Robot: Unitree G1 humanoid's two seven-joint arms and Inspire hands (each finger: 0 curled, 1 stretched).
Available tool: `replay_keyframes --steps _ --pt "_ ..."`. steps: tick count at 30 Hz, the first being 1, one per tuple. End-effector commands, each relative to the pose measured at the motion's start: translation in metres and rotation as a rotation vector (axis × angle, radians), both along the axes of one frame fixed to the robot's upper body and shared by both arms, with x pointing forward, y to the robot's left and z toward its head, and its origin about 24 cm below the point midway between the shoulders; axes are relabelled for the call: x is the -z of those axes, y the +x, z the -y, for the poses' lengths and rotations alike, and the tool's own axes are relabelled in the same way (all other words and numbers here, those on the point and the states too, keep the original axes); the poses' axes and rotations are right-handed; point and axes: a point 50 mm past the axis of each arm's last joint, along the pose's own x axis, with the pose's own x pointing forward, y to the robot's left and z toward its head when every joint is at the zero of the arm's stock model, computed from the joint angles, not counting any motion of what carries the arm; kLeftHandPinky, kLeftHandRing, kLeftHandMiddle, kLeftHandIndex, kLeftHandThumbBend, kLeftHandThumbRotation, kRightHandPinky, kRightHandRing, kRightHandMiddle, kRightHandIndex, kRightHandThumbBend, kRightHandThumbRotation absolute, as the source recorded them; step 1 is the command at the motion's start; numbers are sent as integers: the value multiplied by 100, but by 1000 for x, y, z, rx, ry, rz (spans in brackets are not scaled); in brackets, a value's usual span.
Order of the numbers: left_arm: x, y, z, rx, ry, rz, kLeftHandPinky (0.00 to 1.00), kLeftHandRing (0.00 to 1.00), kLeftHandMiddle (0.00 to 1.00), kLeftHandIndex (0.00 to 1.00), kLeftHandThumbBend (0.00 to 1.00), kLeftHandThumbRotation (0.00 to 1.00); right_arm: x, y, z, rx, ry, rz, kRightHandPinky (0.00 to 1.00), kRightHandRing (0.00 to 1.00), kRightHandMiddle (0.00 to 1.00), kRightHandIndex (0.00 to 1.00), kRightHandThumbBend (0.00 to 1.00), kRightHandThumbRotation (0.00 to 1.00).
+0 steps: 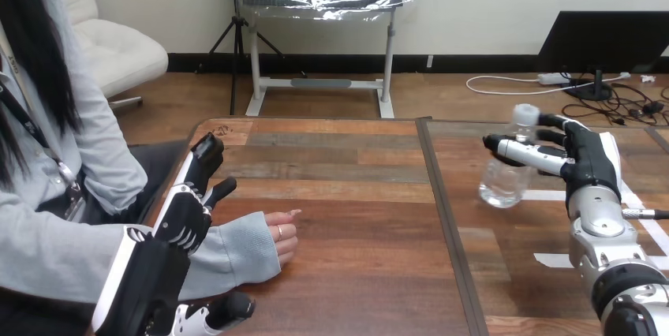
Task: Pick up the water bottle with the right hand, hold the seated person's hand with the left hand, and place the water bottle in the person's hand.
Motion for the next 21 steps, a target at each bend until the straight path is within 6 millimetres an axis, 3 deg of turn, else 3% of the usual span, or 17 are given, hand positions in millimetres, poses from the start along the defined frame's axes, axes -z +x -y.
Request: replay_keyframes --steps 1,9,21 --pt "-15 8 -2 2 10 74 92 99 100 97 100 64 -28 21 -16 -28 31 94 49 59 64 67 99 2" --pt "-16 7 -2 1 12 72 92 99 100 96 100 64 -28 22 -19 -34 104 106 42 53 59 59 95 0" --pt "-17 7 -2 2 15 67 93 99 99 95 100 64 -26 21 -20 -36 129 102 39 47 57 55 87 0"
